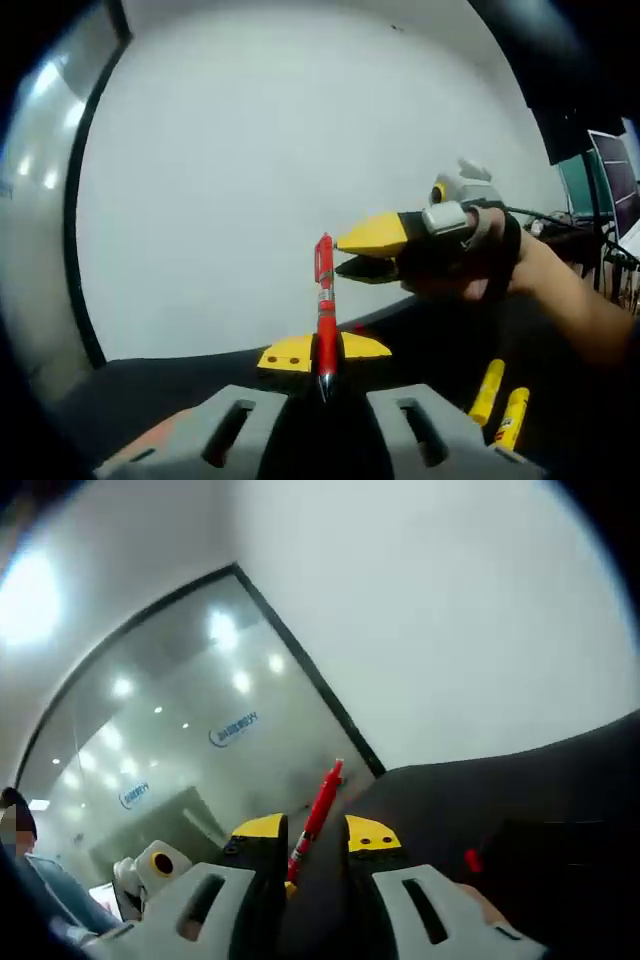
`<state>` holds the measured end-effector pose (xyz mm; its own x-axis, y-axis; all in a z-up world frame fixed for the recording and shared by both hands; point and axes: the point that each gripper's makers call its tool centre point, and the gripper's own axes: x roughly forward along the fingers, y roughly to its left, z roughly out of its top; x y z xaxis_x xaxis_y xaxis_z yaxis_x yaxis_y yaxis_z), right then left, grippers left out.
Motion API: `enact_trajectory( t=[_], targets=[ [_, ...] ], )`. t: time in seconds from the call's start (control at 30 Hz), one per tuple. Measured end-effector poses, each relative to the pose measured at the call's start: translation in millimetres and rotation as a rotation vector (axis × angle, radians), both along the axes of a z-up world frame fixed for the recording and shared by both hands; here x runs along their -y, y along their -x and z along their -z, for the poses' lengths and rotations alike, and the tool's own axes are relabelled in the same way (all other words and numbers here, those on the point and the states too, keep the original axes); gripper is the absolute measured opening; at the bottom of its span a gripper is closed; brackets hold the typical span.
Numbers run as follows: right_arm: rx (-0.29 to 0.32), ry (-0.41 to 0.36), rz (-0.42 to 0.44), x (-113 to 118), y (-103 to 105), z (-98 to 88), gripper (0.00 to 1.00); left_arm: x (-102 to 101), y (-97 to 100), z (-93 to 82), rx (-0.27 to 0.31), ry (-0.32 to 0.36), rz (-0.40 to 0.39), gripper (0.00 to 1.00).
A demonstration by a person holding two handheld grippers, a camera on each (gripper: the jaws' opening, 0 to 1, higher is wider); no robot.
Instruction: Pick up pens and glue sticks and place them into the holder.
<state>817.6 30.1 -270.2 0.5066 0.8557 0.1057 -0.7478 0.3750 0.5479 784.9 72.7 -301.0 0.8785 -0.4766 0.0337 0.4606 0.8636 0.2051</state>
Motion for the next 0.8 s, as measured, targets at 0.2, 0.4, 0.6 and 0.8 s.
enact_trajectory(
  t=[0.2,0.4,0.6,0.8],
  targets=[
    [-0.082,-0.170,-0.081,-1.5,2.1,-11.6,0.17,6.8,-1.2,-4.2,0.025,0.002,0.013,0.06],
    [-0.051,-0.162,-0.060,-4.0,2.4,-11.4,0.11,9.5,1.2,-10.5,0.059,0.005,0.011,0.06],
    [-0.119,-0.281,-0.094,-6.1,10.3,-16.7,0.05,10.9,6.6,-17.2,0.111,0.008,0.013,0.07],
    [-0.191,-0.434,-0.083,5.8,0.2,-26.5,0.05,15.7,12.4,-18.6,0.195,-0.035,0.023,0.18]
  ],
)
